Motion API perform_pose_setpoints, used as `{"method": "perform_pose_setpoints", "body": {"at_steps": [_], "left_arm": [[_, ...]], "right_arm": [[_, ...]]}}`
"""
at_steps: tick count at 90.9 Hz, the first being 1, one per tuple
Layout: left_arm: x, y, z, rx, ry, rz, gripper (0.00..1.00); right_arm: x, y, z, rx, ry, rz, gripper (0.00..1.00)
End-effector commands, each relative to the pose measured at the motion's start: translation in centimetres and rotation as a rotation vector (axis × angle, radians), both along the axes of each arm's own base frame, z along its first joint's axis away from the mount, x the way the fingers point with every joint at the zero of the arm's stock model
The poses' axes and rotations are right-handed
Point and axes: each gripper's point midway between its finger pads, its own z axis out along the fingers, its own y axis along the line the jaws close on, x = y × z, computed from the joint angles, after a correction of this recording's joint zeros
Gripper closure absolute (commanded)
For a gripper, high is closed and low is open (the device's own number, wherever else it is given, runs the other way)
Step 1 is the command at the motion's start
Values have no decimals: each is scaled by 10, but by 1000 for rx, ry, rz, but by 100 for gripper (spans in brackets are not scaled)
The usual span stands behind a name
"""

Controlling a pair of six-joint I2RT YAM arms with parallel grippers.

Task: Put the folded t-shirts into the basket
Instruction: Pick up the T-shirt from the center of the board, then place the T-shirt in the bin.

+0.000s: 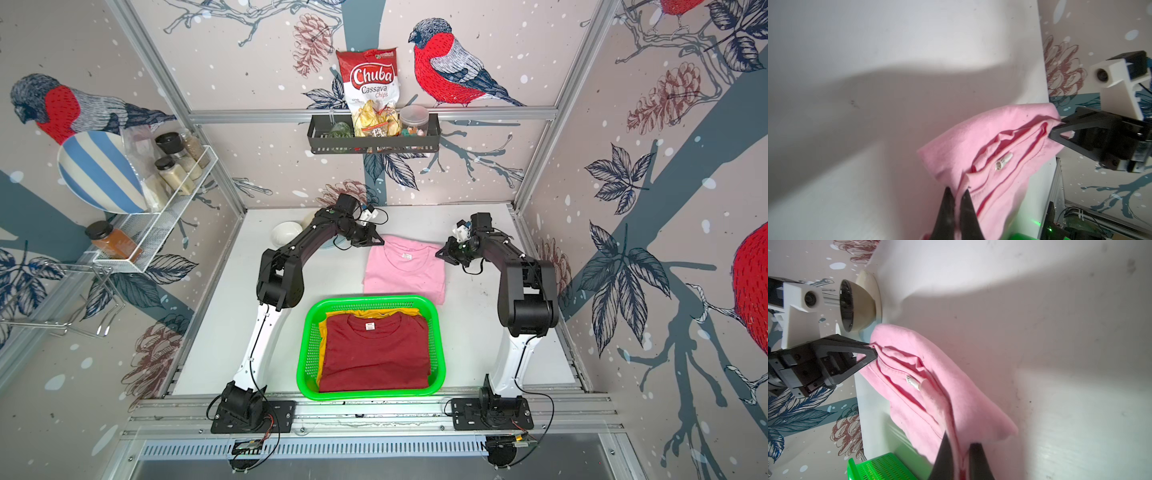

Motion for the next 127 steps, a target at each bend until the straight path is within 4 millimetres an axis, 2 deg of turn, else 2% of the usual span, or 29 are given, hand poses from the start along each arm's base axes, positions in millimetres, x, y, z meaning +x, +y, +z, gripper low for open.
{"method": "perform_pose_setpoints", "body": {"at_steps": [1,10,19,22,31,37,47,54,68,80,95,109,127], "left_arm": [[-1,-3,36,-79,-37,-4,100],[-9,0,60,-107,-52,-5,100],[-24,3,96,-143,-77,-18,100],[-31,6,113,-155,-100,-25,100],[-55,14,146,-166,-146,-46,100],[-71,20,159,-158,-159,-60,100],[-109,35,186,-147,-195,-96,100],[-138,48,203,-136,-229,-124,100],[-204,74,216,-108,-210,-178,100],[-259,91,206,-95,-116,-200,100],[-306,100,184,-151,25,-180,100],[-340,110,172,-135,113,-208,100],[-373,116,160,-136,197,-230,100]], "right_arm": [[3,0,29,-4,-95,5,100],[-2,4,57,4,-148,7,100],[-12,15,93,8,-218,34,100],[-16,19,106,7,-244,42,100],[-32,28,145,10,-319,63,100],[-44,33,172,21,-374,71,100],[-75,43,204,28,-428,99,100],[-100,49,216,15,-445,126,100],[-152,58,238,70,-485,161,100],[-199,63,240,106,-442,196,100],[-253,72,220,143,-371,216,100],[-287,77,195,181,-319,198,100],[-317,83,165,185,-276,202,100]]}}
